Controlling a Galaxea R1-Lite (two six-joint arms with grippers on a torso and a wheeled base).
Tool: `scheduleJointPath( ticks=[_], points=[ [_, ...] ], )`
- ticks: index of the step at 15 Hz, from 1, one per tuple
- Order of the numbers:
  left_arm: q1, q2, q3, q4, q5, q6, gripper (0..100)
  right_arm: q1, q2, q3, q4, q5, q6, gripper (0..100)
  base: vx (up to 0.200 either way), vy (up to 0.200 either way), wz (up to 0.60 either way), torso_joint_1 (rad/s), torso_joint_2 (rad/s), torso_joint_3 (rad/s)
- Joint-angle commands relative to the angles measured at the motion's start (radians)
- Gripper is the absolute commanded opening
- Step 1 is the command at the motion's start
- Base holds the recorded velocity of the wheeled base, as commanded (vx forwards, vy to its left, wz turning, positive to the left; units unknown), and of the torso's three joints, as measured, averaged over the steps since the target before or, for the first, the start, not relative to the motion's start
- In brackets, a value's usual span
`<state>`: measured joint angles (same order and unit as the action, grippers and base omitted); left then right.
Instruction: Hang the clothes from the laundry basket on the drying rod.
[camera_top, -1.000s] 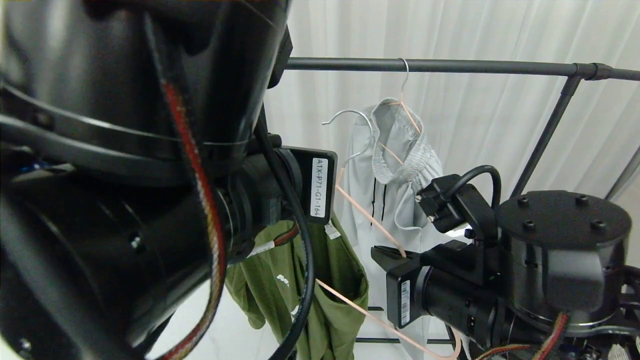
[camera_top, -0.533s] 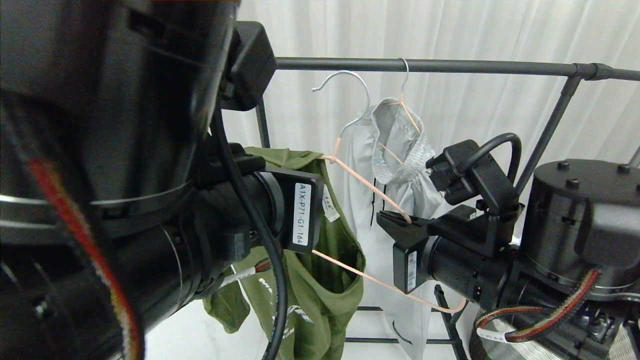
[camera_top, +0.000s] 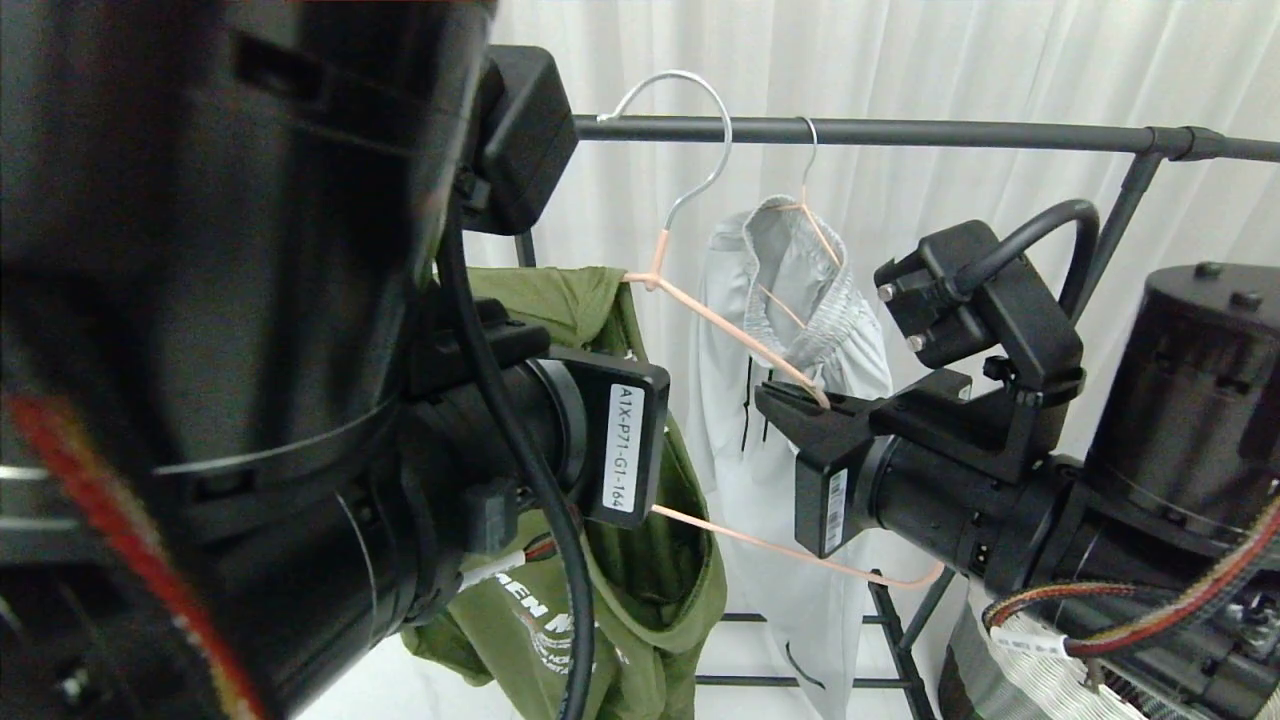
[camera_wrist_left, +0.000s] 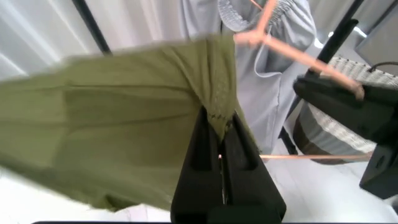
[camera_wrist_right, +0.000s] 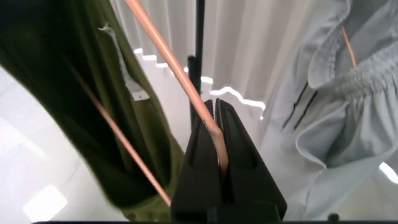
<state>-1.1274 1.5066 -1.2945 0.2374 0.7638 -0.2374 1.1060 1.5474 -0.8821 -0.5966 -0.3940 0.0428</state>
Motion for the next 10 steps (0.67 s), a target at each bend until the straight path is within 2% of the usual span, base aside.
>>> scheduleJointPath(
  ticks=[1, 3, 7, 8, 10],
  points=[
    [-0.003, 0.024, 0.004, -0.032, 0.000, 0.000, 0, 0.031, 0.000, -0.024, 0.000, -0.005, -0.009, 0, 0.000, 0.000, 0.00, 0.000, 0.00, 0.000],
    [-0.003, 0.037, 0.004, -0.058, 0.000, 0.000, 0, 0.040, 0.000, -0.024, 0.000, -0.006, -0.011, 0, 0.000, 0.000, 0.00, 0.000, 0.00, 0.000],
    [-0.005, 0.014, 0.018, -0.058, 0.003, 0.001, 0, -0.006, -0.030, -0.024, 0.000, -0.009, -0.015, 0, 0.000, 0.000, 0.00, 0.000, 0.00, 0.000],
    [-0.008, 0.011, 0.018, -0.058, 0.003, 0.003, 100, -0.012, -0.041, -0.024, 0.000, -0.009, -0.017, 0, 0.000, 0.000, 0.00, 0.000, 0.00, 0.000],
    [-0.008, 0.001, 0.021, -0.058, 0.003, 0.021, 100, -0.014, -0.058, -0.023, 0.000, -0.009, -0.040, 0, 0.000, 0.000, 0.00, 0.000, 0.00, 0.000]
  ],
)
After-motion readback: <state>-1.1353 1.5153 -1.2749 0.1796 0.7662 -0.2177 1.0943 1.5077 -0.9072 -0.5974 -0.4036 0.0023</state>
